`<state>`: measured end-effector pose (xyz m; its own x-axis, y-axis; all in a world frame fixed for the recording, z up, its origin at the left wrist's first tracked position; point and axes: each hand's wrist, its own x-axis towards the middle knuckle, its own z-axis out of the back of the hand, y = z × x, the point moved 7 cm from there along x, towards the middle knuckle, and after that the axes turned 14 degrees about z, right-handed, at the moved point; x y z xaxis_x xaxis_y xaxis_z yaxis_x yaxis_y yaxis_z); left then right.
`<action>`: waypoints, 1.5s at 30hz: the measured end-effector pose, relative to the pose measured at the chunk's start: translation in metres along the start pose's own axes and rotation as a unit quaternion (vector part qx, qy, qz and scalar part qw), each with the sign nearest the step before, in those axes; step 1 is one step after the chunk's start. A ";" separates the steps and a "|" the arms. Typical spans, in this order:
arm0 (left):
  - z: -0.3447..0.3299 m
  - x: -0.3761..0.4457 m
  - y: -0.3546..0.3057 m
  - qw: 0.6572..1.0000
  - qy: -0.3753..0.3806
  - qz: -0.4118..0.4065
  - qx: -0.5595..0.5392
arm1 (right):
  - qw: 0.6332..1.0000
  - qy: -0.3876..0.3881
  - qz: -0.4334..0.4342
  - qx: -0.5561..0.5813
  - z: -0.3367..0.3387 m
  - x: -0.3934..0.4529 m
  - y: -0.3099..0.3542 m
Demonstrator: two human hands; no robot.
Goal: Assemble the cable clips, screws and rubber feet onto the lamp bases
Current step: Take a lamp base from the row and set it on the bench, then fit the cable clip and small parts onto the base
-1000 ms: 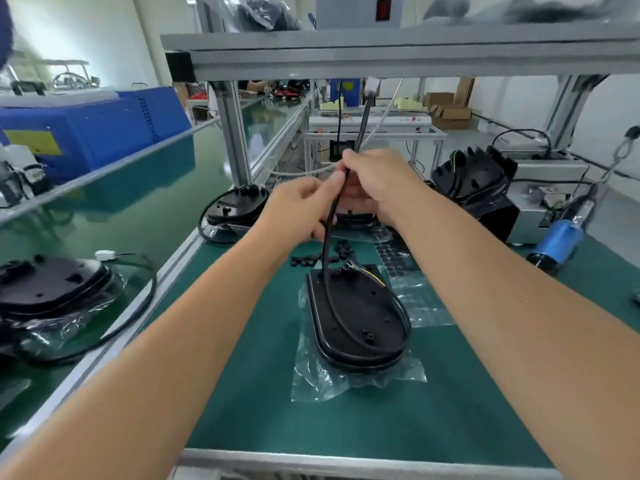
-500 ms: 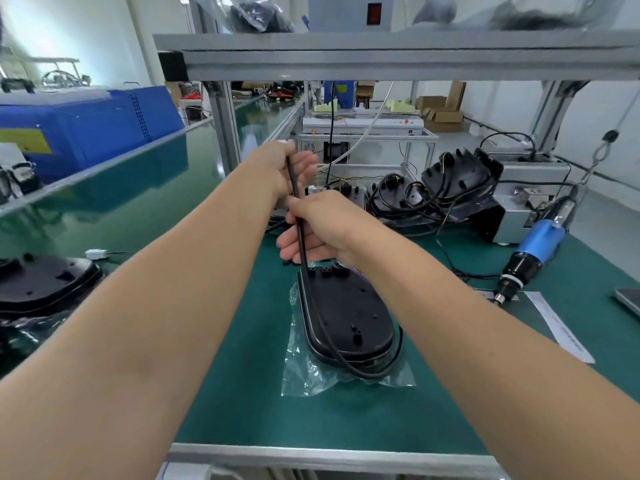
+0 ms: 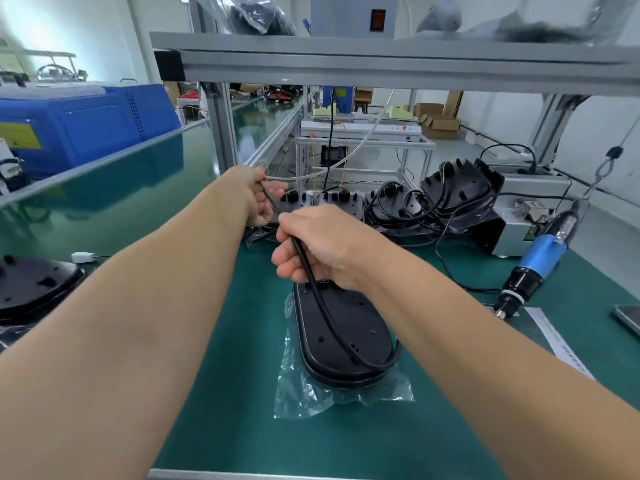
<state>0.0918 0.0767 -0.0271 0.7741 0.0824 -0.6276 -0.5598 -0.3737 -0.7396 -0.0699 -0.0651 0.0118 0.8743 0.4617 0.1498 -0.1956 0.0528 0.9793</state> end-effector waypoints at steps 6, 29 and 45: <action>0.015 0.014 0.009 0.999 -0.018 0.023 0.019 | 0.999 0.007 0.001 -0.034 -0.011 -0.009 -0.009; 0.067 0.023 0.055 0.842 -0.174 -0.088 0.504 | 0.804 0.016 0.086 -0.587 0.068 -0.031 -0.028; -0.026 0.005 0.090 0.644 -0.169 -0.308 0.680 | 0.913 0.064 0.160 -0.371 0.099 -0.017 -0.071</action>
<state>0.0528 0.0198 -0.0905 0.9931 0.1099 0.0402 -0.0959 0.9612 -0.2588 -0.0266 -0.1645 -0.0467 0.6696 0.6558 0.3487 -0.7205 0.4592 0.5197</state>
